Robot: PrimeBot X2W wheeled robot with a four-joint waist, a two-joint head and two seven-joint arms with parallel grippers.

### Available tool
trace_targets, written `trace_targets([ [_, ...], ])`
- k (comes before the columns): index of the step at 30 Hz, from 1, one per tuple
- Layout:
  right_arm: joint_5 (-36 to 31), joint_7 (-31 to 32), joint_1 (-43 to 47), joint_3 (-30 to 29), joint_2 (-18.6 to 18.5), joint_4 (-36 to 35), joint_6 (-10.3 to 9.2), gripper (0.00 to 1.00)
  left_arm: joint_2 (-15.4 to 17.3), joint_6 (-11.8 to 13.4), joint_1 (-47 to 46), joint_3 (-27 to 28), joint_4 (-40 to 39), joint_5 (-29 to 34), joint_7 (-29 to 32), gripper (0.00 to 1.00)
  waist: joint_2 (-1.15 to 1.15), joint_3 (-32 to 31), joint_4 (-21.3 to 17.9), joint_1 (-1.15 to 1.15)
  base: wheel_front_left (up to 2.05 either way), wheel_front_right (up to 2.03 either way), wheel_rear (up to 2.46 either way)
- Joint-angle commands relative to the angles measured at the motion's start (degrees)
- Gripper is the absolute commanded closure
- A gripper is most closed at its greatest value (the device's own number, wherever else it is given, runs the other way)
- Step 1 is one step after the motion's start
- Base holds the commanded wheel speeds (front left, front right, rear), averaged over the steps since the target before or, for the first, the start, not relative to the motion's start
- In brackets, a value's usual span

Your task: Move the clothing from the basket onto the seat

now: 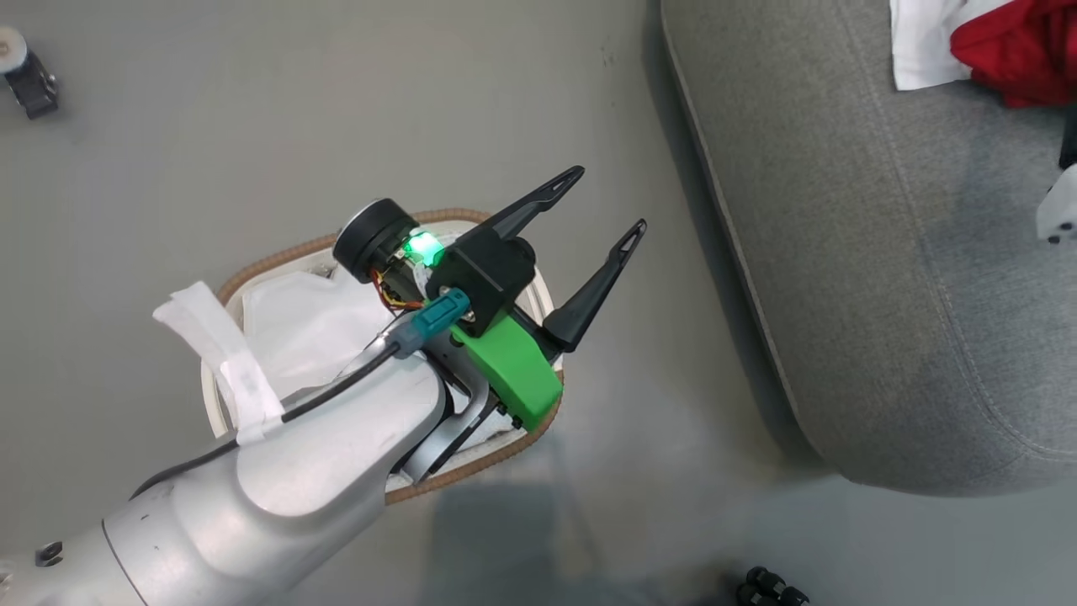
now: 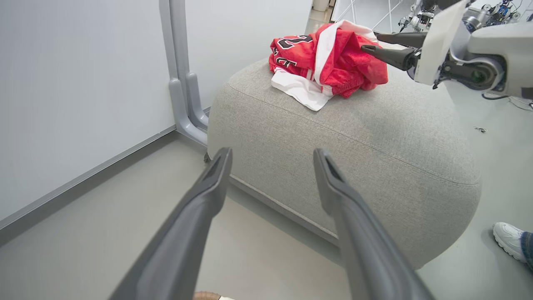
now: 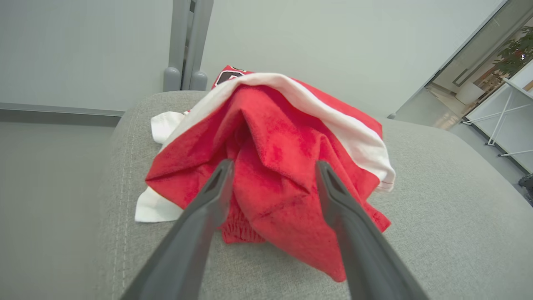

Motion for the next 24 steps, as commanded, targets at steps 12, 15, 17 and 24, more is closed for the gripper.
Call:
trace_targets([
  [12,1.59,0.29,4.75,3.71,0.76,-8.66,-0.08,0.0,0.05,0.87,6.21,5.61,5.46,-4.1,-4.61,0.0,0.0,-11.11,3.15,0.0,0.0,0.0,0.0],
  [15,1.88,1.03,5.22,5.12,1.95,-10.17,-0.08,0.0,-0.21,0.77,8.26,7.87,6.56,-4.88,-5.04,0.0,0.0,-13.51,5.3,0.0,0.0,0.0,0.0],
  [17,2.29,1.46,5.32,5.92,3.01,-11.02,-0.08,0.0,-0.15,0.78,9.56,9.59,7.25,-5.16,-5.23,0.0,0.0,-14.77,6.59,0.0,0.0,0.0,0.0],
  [24,3.05,1.84,8.12,8.06,7.48,-12.68,-0.08,0.0,-0.16,1.21,16.67,19.01,7.21,-3.16,-5.12,0.0,0.0,-18.59,11.28,0.0,0.0,0.0,0.0],
])
